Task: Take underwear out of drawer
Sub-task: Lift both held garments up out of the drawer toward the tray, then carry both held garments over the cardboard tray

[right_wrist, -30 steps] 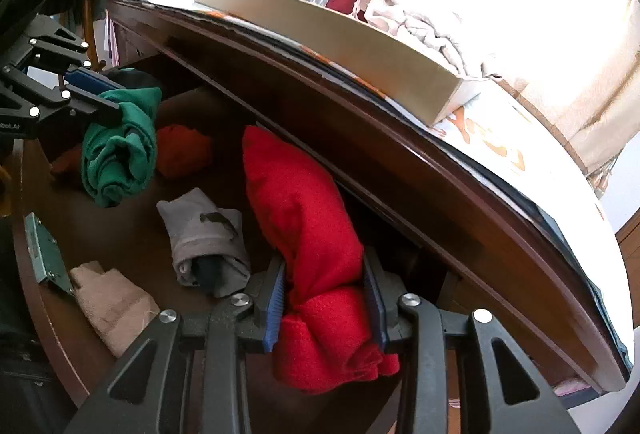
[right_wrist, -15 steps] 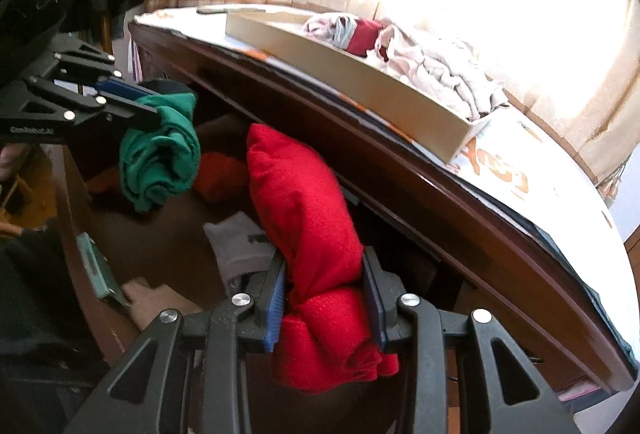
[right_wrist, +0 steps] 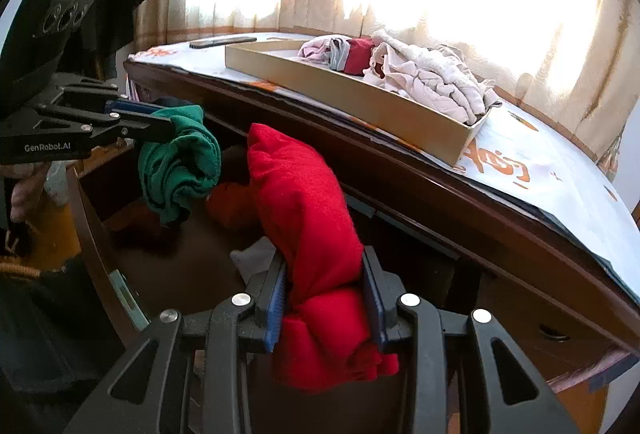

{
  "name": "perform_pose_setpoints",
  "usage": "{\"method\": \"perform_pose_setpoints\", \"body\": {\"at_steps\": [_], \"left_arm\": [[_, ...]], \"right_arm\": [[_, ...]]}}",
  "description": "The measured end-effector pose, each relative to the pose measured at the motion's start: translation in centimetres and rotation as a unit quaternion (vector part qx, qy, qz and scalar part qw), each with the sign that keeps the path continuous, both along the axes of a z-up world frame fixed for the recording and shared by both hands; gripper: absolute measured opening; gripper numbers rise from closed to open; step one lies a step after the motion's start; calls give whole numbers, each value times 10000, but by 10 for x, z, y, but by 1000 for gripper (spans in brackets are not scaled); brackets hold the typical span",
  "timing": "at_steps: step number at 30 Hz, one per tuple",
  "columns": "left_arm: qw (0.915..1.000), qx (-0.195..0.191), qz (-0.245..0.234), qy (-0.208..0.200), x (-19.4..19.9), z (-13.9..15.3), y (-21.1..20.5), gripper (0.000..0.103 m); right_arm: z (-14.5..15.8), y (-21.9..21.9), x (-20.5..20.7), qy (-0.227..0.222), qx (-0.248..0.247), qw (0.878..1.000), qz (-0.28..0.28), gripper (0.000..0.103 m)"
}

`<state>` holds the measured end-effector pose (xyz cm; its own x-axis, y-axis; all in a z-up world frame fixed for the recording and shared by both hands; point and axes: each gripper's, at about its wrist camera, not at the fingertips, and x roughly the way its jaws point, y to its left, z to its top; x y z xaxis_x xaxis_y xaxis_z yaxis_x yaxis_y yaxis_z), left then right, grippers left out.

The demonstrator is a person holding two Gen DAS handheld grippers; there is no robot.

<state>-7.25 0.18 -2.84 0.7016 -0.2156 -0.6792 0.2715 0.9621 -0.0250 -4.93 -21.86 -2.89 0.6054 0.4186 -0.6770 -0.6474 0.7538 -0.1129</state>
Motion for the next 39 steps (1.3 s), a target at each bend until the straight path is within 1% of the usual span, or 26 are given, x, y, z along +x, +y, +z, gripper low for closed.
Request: {"method": "perform_pose_setpoints", "body": {"at_steps": [6, 12, 18, 39], "left_arm": [[10000, -48, 62, -62, 2, 2, 3, 12], [9996, -90, 170, -230, 1, 7, 5, 12], [9992, -103, 169, -341, -1, 12, 3, 12], [9948, -237, 340, -927, -11, 37, 7, 12]], "right_arm": [[4, 1, -2, -39, 189, 9998, -93, 37], [11, 1, -7, -156, 350, 9991, -180, 37], [22, 3, -10, -303, 412, 9985, -207, 37], [50, -6, -22, -737, 728, 9940, -352, 37]]}}
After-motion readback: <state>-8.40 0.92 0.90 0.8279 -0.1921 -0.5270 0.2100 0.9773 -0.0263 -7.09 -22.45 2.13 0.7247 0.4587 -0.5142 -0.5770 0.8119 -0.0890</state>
